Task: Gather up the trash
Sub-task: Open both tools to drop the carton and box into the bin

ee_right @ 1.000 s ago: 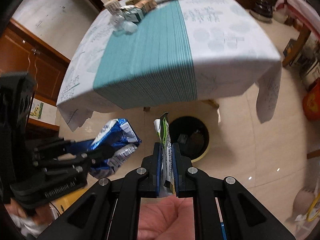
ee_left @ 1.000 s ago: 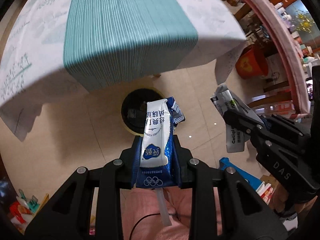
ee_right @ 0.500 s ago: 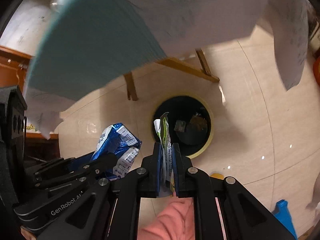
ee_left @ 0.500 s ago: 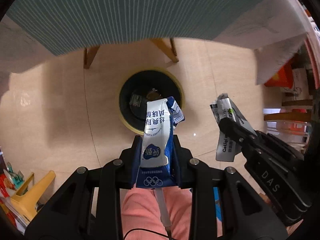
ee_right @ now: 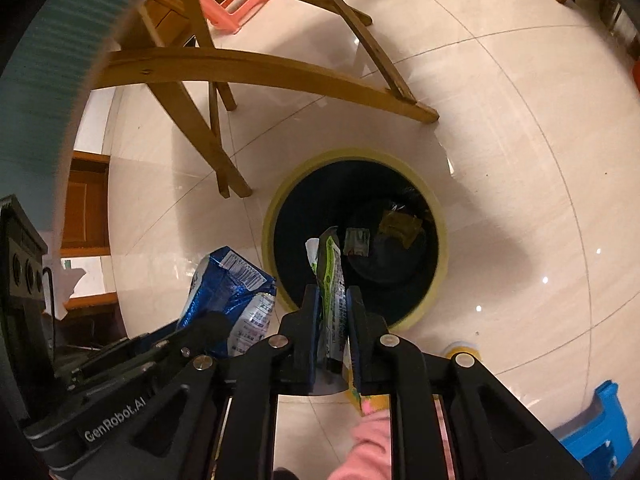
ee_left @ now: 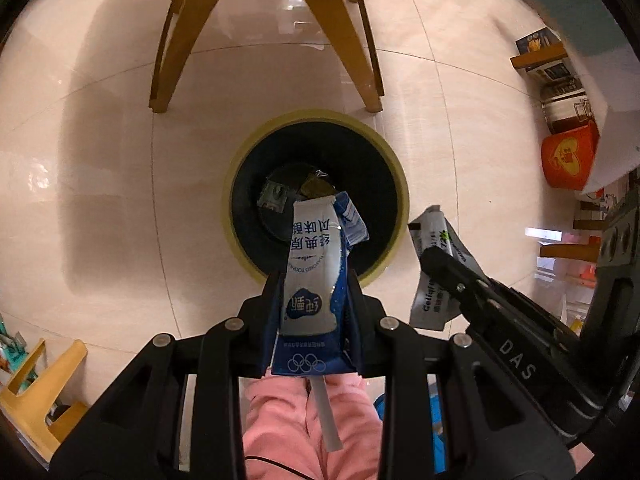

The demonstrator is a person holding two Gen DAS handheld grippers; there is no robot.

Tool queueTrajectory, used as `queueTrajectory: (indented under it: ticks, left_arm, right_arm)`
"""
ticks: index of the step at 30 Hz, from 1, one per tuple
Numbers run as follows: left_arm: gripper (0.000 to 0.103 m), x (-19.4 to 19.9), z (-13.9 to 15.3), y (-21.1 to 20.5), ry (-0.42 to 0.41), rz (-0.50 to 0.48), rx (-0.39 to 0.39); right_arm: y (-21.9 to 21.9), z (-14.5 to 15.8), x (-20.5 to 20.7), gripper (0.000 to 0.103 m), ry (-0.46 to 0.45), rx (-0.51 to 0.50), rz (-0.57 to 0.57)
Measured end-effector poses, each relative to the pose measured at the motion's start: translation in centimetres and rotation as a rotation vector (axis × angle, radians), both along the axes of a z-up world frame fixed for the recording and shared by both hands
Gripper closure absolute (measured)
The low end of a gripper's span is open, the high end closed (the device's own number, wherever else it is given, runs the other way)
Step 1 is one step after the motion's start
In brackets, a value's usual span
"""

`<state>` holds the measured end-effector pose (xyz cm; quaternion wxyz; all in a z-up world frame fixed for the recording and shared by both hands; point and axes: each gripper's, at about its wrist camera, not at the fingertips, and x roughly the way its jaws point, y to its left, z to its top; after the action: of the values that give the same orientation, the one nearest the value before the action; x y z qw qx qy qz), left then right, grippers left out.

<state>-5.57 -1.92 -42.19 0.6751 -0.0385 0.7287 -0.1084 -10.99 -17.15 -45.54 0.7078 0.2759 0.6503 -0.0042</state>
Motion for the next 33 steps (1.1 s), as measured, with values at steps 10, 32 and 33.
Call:
queueTrajectory:
  ticks: [10,32,33]
  left_arm:
    - [0.039,1.9,-4.2,0.1,-0.013,0.019,0.023]
    - [0.031,-0.4,1.9,2.6,-0.094,0.093,0.09]
    - [0.031,-0.9,2.9,2.8,-0.096,0.099,0.088]
  right_arm:
    - [-0.8,-3.9,2.7,0.06,-0.002,0.016,-0.062]
    - [-0.6,2.1,0.6,0.053,-0.041,-0.047,0.052]
    - [-0.5,3.3,0.4,0.053,-0.048,-0.047,0.063]
